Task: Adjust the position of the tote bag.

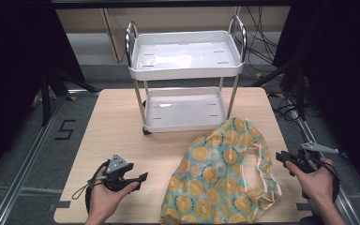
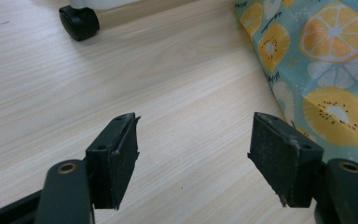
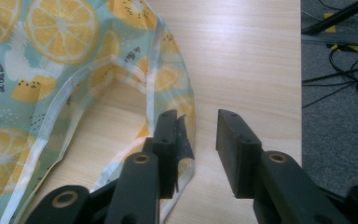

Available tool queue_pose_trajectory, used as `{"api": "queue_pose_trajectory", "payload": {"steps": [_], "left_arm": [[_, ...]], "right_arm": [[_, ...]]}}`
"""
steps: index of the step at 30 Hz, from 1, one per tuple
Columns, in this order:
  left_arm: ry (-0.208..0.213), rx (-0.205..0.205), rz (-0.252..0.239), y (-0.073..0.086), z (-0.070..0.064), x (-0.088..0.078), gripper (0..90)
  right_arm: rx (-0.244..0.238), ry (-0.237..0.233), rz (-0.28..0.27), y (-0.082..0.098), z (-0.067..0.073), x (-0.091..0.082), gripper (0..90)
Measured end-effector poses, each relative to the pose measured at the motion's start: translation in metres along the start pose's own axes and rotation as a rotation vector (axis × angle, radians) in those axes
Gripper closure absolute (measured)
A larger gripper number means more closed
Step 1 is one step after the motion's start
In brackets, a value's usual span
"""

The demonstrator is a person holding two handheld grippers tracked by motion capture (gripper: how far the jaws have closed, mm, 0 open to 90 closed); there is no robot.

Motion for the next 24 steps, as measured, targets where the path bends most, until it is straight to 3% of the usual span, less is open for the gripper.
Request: {"api": "queue_pose_trajectory", "payload": {"steps": [2,4,5,6,7,8,10,12,14,15,17,18,19,20,21,24], "left_arm": [[-0.001,-0.015,-0.018,-0.002,-0.002,0.001,31.4],[-0.007,-0.006,-0.011,-0.002,-0.002,0.001,31.4],[0.000,0.001,-0.005,-0.001,-0.002,0.000,31.4],[0.000,0.000,-0.006,-0.001,-0.002,0.000,31.5],[0.000,0.000,-0.006,-0.001,-0.002,0.000,31.5],[-0.002,0.001,-0.006,-0.001,-0.002,0.000,31.5],[-0.007,-0.002,-0.010,-0.001,-0.002,-0.002,31.5],[-0.008,0.024,-0.009,-0.002,-0.004,-0.004,31.5],[0.003,0.040,-0.022,-0.006,-0.010,-0.006,31.6],[0.005,0.030,-0.055,-0.011,-0.016,-0.005,31.6],[0.029,0.072,-0.066,-0.018,-0.028,-0.007,31.7],[0.036,0.090,-0.074,-0.021,-0.034,-0.007,32.0],[0.058,0.115,-0.078,-0.026,-0.044,-0.007,32.3],[0.083,0.146,-0.080,-0.030,-0.055,-0.006,32.9],[0.114,0.170,-0.090,-0.035,-0.068,-0.004,33.3],[0.222,0.254,-0.069,-0.045,-0.112,0.006,33.6]], "right_arm": [[-0.012,0.003,0.011,0.001,0.000,0.000,67.8],[-0.010,0.004,0.023,0.002,0.001,0.000,65.9],[0.029,-0.032,0.068,0.006,0.006,0.000,59.2],[0.027,-0.021,0.082,0.008,0.005,0.002,56.4],[-0.012,-0.016,0.085,0.009,0.002,0.005,51.9],[0.011,-0.027,0.113,0.012,0.006,0.005,49.9],[-0.004,-0.043,0.120,0.014,0.008,0.006,48.5],[0.039,-0.046,0.142,0.014,0.011,0.001,47.7],[0.048,-0.056,0.162,0.015,0.014,-0.003,47.7],[0.091,-0.052,0.196,0.018,0.019,-0.005,47.9],[0.079,-0.060,0.223,0.022,0.021,-0.005,48.3],[0.083,-0.062,0.204,0.024,0.024,0.000,48.2],[0.052,-0.060,0.197,0.026,0.022,0.003,48.2],[0.106,-0.060,0.235,0.027,0.027,0.002,48.2],[0.077,-0.053,0.234,0.028,0.025,0.004,48.2],[0.072,-0.041,0.211,0.020,0.023,0.005,48.1]]}}
Point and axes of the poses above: each handheld gripper's, and its own axes: x roughly forward along the jaws, y roughly out of its underside, z roughly to its left, the point moved 10 cm from there along x, roughly forward along the jaws, and after that the axes turned 10 degrees about y, right-handed, at the moved point
